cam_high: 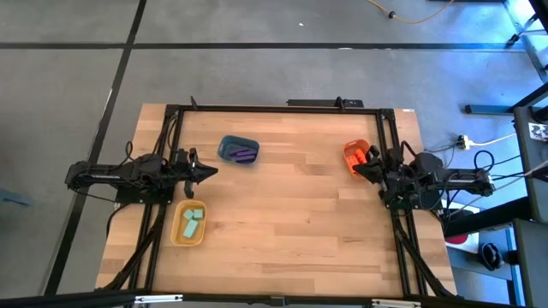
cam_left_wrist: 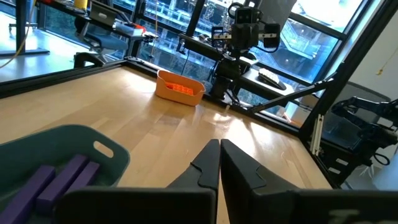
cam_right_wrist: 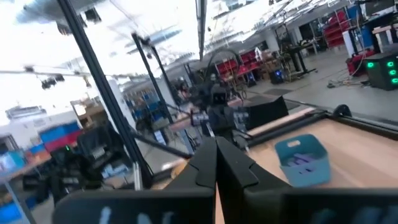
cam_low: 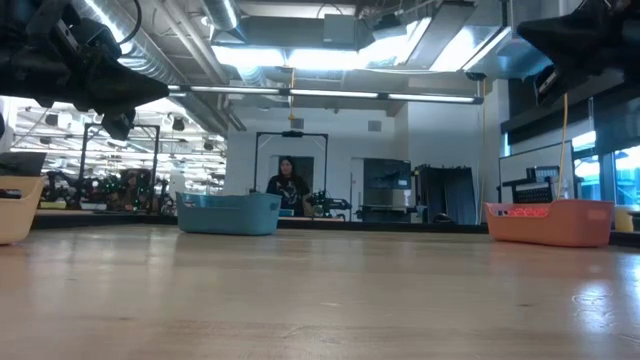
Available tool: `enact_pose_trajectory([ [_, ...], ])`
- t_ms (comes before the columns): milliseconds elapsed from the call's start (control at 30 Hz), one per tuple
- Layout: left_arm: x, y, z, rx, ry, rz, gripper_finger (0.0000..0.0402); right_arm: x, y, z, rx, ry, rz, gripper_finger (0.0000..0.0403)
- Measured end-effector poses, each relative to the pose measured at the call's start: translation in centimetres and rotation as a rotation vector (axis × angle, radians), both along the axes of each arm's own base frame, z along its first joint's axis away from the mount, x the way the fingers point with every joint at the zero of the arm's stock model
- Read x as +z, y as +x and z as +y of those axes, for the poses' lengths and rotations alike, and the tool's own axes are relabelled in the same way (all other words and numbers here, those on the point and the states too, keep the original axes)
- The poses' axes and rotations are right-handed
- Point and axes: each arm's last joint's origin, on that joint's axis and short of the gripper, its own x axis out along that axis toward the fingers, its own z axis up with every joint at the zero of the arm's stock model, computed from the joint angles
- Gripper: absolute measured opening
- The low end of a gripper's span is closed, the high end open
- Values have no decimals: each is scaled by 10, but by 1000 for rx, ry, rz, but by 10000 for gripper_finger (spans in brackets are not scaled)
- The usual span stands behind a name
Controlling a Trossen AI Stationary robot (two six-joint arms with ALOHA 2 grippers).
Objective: Sort & place blocks by color
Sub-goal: Return to Home Position
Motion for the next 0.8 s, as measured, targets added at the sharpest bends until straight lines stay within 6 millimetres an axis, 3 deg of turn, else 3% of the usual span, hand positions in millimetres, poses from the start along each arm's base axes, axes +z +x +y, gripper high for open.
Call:
enact_pose_trajectory([
  [233,0,0,0,0,0,0,2,-9,1,0,11,-21,116,0],
  [467,0,0,0,0,0,0,15,-10,2,0,-7,-22,104,0],
  [667,0,0,0,0,0,0,23,-34,9,0,-13,5,100,0],
  [800,0,0,0,0,0,1,23,-34,9,-1,-72,-93,101,0],
])
